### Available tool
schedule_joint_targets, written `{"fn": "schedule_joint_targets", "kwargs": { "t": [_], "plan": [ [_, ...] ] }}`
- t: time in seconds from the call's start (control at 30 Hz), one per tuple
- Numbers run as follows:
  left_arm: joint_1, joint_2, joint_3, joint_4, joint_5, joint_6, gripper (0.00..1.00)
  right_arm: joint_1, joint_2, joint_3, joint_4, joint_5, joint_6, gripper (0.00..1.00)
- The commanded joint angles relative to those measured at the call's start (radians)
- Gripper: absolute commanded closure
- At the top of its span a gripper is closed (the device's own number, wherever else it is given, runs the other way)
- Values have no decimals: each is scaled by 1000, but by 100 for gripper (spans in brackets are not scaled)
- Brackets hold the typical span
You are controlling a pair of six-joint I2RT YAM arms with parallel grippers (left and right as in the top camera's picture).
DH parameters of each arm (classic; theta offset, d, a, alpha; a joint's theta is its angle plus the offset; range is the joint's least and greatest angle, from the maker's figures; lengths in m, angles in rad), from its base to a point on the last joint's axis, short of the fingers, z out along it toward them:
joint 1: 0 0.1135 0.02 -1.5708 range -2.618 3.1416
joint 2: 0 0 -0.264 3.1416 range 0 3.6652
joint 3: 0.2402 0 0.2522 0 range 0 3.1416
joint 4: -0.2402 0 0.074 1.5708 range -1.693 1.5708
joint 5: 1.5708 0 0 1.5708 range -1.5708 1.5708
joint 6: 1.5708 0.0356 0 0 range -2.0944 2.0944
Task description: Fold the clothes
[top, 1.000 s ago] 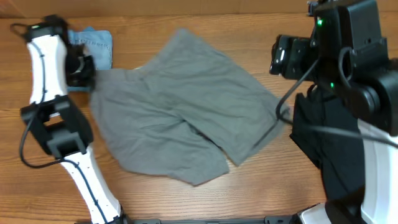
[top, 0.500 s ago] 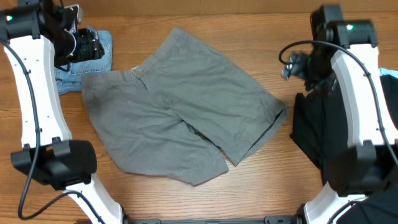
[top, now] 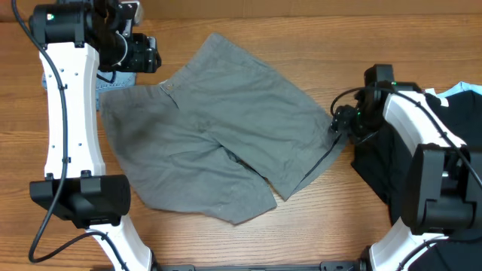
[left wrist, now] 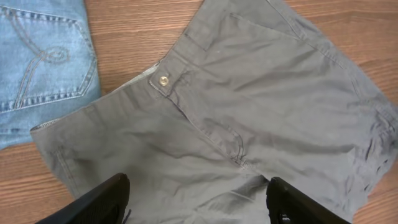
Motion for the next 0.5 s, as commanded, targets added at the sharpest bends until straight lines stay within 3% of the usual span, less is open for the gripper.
{"fn": "schedule_joint_targets", "kwargs": {
  "t": [0.0, 0.17, 0.2, 0.3, 0.47],
  "plan": [
    [5, -6, 11, -6, 10, 21, 27, 0, -26, -51, 58, -16, -27, 48],
    [5, -6, 11, -6, 10, 21, 26, -1, -26, -52, 100, 91, -28, 92],
    [5, -6, 11, -5, 10, 21, 26, -2, -26, -40, 106, 142, -27, 96],
    [5, -6, 11, 2, 11, 20, 25, -7, -26, 0, 156, 226, -27, 96],
    [3, -6, 11, 9, 22, 15, 26, -28, -26, 60, 394, 228, -45, 96]
  ]
}}
